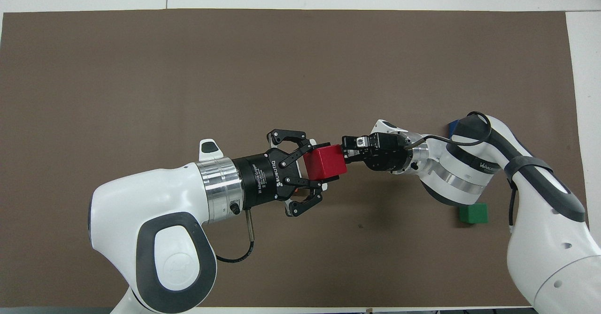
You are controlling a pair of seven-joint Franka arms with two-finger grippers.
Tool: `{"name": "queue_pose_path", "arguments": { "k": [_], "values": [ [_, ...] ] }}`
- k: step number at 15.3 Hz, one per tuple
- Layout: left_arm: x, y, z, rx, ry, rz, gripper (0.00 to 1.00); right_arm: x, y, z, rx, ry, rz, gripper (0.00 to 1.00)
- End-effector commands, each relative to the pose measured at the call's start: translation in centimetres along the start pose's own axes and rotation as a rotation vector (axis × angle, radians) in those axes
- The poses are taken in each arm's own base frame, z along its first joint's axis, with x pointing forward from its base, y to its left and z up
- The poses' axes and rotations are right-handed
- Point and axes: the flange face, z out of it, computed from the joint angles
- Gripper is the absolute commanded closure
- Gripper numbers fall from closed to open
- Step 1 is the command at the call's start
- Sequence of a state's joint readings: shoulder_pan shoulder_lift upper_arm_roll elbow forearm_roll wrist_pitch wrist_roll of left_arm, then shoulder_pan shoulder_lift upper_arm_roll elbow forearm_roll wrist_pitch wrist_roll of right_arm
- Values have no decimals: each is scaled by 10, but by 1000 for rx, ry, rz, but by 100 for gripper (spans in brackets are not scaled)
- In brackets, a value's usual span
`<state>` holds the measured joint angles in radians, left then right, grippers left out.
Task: Transfer red block to right arm and stack on blue block
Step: 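Close the right gripper on the red cube held by the left gripper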
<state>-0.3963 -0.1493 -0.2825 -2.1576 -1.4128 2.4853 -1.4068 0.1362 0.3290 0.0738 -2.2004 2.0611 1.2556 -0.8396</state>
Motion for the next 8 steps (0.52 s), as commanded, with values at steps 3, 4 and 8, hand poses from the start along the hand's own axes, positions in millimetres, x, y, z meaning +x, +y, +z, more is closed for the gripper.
{"name": "queue_pose_path", "arguments": {
  "k": [3,4,8],
  "values": [
    [0,4,1,-41,-5,-22,100,2,-3,4,-2,21,-36,1],
    [-1,8,6,-42,-6,-25,100,3,-2,3,-8,28,-36,8],
    [-5,21,12,-34,-14,-29,100,7,-4,3,-12,34,-43,27]
  ]
}}
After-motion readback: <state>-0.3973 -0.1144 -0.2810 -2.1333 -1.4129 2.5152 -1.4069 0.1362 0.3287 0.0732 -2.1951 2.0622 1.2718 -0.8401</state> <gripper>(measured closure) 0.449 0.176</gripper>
